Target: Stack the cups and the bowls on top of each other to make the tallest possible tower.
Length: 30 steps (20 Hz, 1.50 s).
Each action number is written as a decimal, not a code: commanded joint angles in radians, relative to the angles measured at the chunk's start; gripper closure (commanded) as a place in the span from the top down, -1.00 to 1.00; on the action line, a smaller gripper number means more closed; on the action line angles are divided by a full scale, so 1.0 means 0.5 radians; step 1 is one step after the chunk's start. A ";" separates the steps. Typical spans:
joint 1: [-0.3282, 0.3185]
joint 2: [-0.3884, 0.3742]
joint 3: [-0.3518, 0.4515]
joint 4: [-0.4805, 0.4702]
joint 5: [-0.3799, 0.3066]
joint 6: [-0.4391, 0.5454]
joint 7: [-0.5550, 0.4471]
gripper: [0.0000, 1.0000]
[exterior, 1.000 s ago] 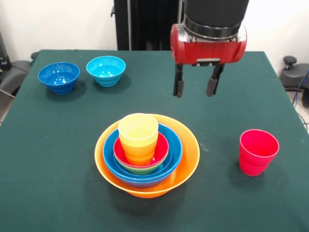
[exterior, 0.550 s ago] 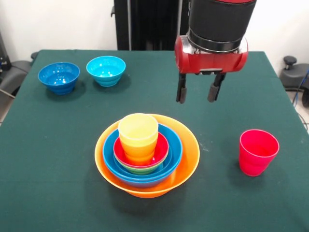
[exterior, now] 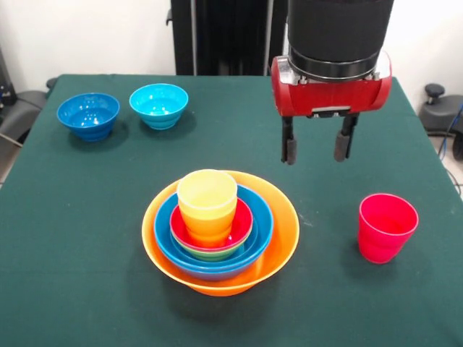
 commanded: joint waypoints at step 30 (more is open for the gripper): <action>0.261 0.299 -0.085 -0.793 0.136 0.611 0.416 1.00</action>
